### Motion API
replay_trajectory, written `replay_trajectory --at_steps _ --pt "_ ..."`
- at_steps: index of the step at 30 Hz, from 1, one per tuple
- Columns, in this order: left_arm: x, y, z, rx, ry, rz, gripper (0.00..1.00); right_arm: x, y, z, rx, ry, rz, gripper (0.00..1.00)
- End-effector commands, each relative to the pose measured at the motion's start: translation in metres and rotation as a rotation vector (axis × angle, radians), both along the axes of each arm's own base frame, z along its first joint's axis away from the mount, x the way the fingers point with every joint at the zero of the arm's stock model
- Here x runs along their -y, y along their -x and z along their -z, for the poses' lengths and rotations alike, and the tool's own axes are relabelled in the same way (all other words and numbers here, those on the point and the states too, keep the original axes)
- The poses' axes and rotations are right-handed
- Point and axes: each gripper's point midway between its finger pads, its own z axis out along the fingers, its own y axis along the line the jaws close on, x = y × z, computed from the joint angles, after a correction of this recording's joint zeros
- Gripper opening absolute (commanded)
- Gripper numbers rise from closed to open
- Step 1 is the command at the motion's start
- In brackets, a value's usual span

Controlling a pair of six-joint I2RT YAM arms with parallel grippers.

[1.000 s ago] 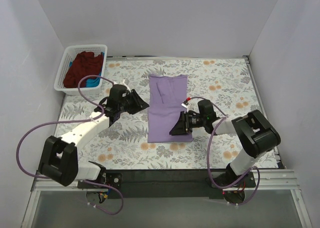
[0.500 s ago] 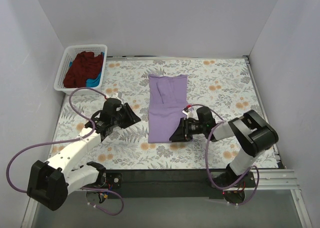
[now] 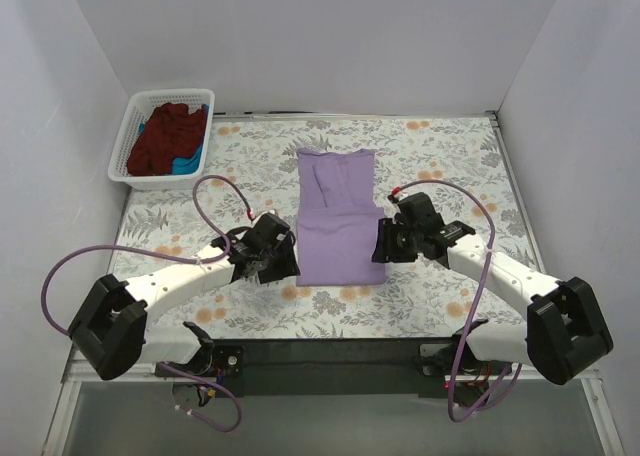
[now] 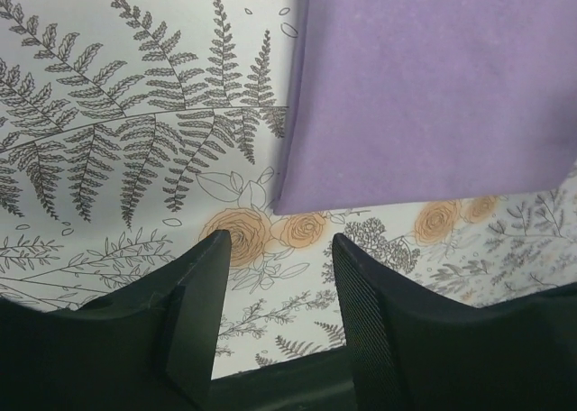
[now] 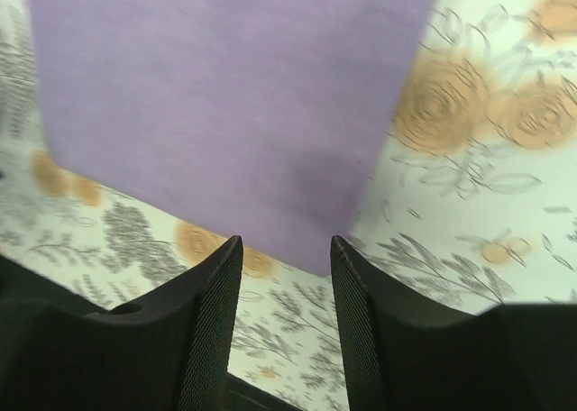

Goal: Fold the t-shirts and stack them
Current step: Fold the tshirt

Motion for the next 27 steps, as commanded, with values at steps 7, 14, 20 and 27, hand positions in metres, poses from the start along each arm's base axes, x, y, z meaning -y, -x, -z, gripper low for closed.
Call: replay_trajectory --at_steps 7,14,20,27 --pt "0.016 -0.005 0.000 0.014 -0.103 -0.006 0.59 0.031 0.022 0.030 -0.074 0.286 -0.033 0.52" --pt "0.024 -0.005 0.003 0.004 -0.119 0.010 0.69 0.014 0.022 0.037 -0.079 0.303 -0.065 0.51" --pt "0.028 -0.005 0.006 -0.004 -0.135 0.022 0.70 0.015 0.029 0.051 -0.106 0.348 -0.083 0.51" --pt "0.029 -0.004 0.008 -0.014 -0.153 0.023 0.65 0.028 0.037 0.070 -0.150 0.449 -0.092 0.49"
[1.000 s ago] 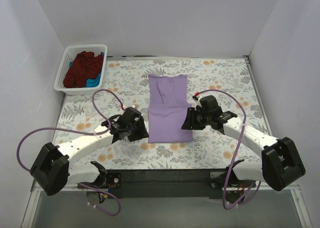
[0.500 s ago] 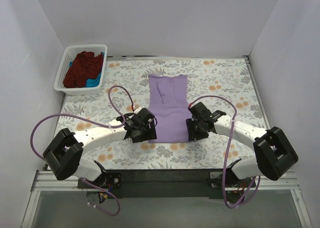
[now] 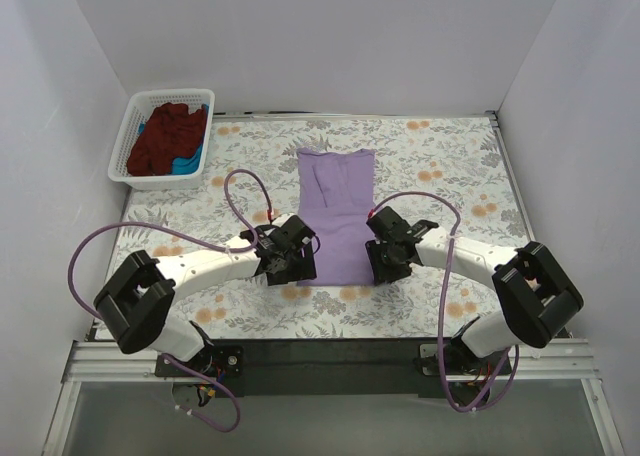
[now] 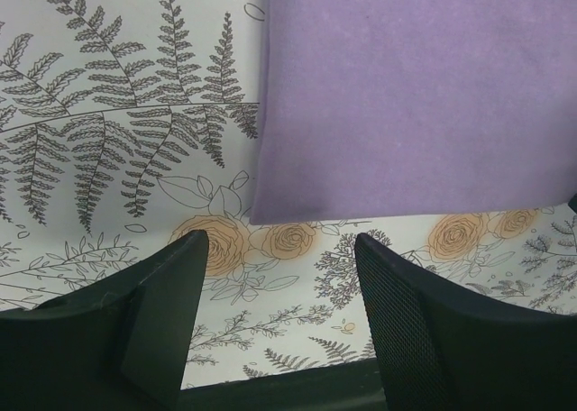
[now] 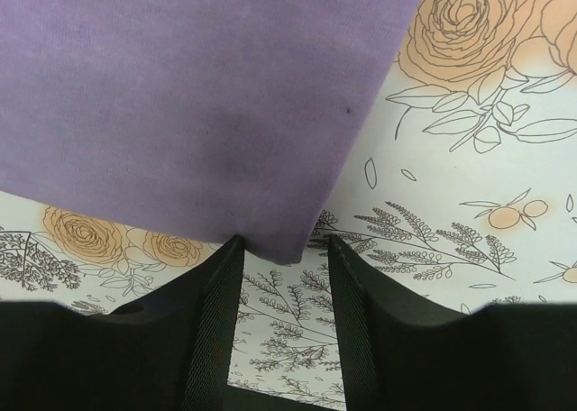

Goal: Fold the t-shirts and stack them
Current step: Fold the tshirt

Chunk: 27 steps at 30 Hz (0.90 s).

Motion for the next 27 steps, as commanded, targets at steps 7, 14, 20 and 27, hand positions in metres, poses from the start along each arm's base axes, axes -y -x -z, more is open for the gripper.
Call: replay_trajectory --at_steps 7,14,20,27 --pt "0.006 -0.007 -0.006 0.015 -0.021 -0.013 0.64 0.016 0.010 0.018 -0.035 0.136 -0.020 0.42" --pt "0.006 -0.005 -0.003 -0.006 -0.047 -0.011 0.64 0.021 0.018 0.026 -0.059 0.173 -0.034 0.29" --pt "0.009 -0.004 -0.003 -0.021 -0.045 -0.019 0.64 0.017 0.020 0.030 -0.072 0.194 -0.059 0.17" --pt "0.012 -0.003 0.002 -0.045 -0.054 -0.016 0.63 0.014 0.022 0.033 -0.080 0.199 -0.082 0.01"
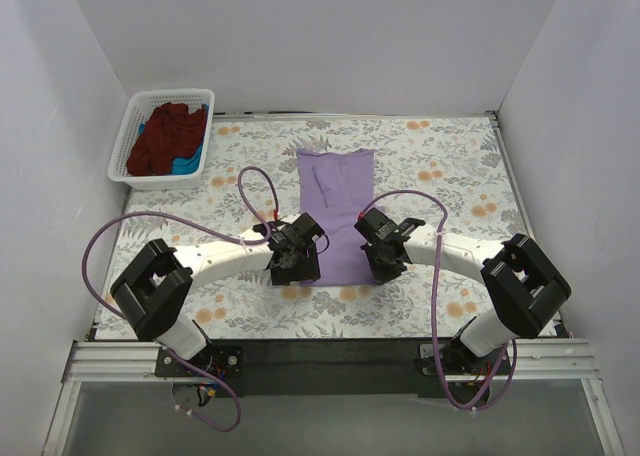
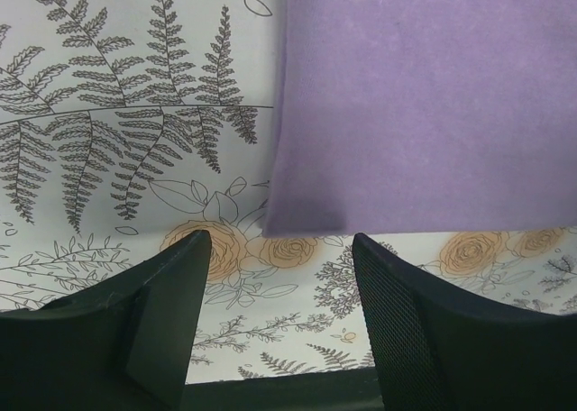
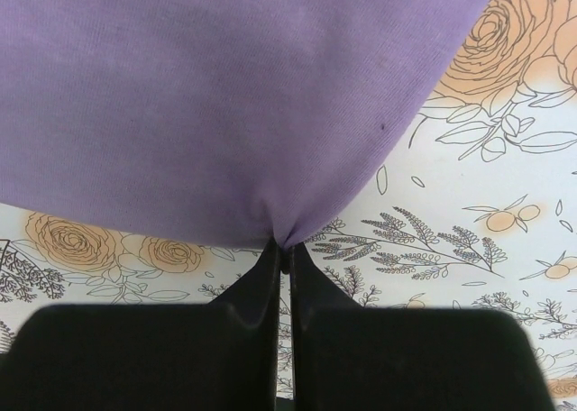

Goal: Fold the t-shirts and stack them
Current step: Fold the tshirt

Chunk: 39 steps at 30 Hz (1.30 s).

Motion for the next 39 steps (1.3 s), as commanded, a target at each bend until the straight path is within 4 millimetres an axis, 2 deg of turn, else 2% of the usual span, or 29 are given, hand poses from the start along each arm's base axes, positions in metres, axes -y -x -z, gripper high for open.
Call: replay_trajectory --at_steps 1,10,15,21,26,29,32,33,35,39 --pt "0.007 -0.003 -0.003 0.002 0.000 -0.003 0.63 0.018 0.021 0.030 -0.083 0.094 -0.010 0.01" --pt "0.009 -0.005 0.008 -0.023 -0.036 -0.007 0.51 0.016 0.022 0.032 -0.088 0.081 -0.021 0.01" --pt "0.008 0.004 0.025 -0.082 -0.076 0.005 0.42 0.015 0.022 0.032 -0.087 0.078 -0.025 0.01" --pt "0.006 0.016 0.037 -0.154 -0.115 0.008 0.41 0.014 0.021 0.031 -0.082 0.070 -0.025 0.01" --pt "0.007 0.019 0.040 -0.169 -0.127 0.015 0.37 0.013 0.022 0.031 -0.084 0.064 -0.028 0.01" --pt "0.007 0.020 0.041 -0.172 -0.130 0.016 0.32 0.012 0.022 0.031 -0.087 0.061 -0.030 0.01" --pt "0.008 0.019 0.041 -0.171 -0.130 0.018 0.20 0.012 0.022 0.031 -0.085 0.059 -0.030 0.01" --pt "0.007 0.020 0.042 -0.173 -0.132 0.018 0.09 0.012 0.022 0.031 -0.087 0.061 -0.032 0.01" --pt "0.009 0.020 0.040 -0.168 -0.124 0.020 0.00 0.011 0.022 0.031 -0.087 0.057 -0.036 0.01" --pt "0.013 0.018 0.035 -0.157 -0.099 0.039 0.00 0.004 0.021 0.025 -0.087 0.020 -0.063 0.01"
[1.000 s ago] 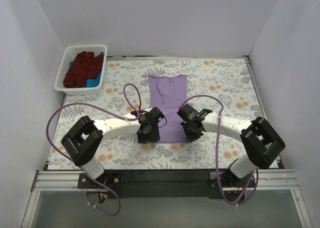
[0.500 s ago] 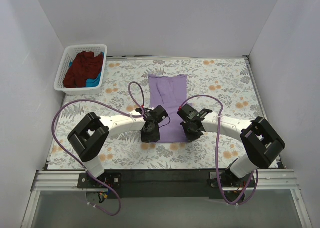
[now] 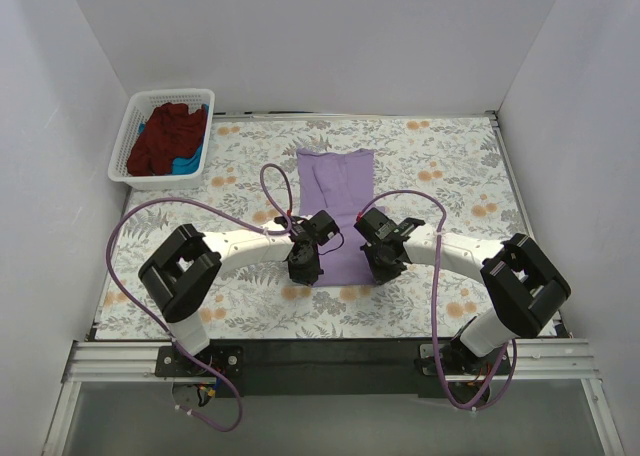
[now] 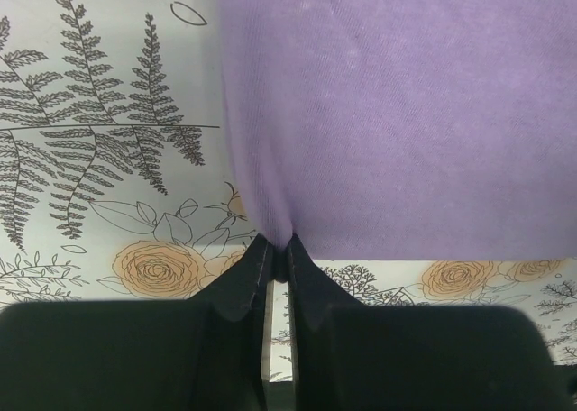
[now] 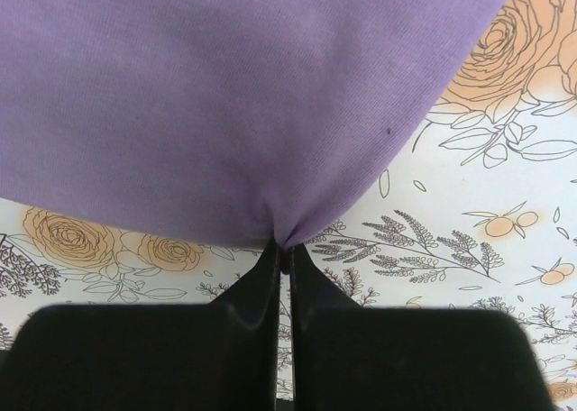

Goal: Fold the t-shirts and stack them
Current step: Fold the tshirt

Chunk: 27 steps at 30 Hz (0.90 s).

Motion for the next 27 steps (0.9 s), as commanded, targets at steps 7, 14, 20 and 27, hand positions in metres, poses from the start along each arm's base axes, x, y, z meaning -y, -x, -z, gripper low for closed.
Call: replay_trajectory --at_steps 7,14,20,27 --pt "-0.010 0.029 -0.009 -0.051 -0.014 0.055 0.00 -0.009 0.031 -0.003 -0.089 -0.102 -0.061 0.01" --pt "-0.039 0.099 -0.022 -0.143 -0.070 0.110 0.00 0.003 0.106 -0.011 -0.273 -0.174 -0.112 0.01" --pt "-0.052 0.192 -0.032 -0.281 -0.051 0.144 0.00 0.013 0.177 -0.026 -0.417 -0.215 -0.158 0.01" --pt "-0.050 0.201 -0.052 -0.265 -0.039 0.149 0.00 0.014 0.168 -0.055 -0.344 -0.178 -0.206 0.01"
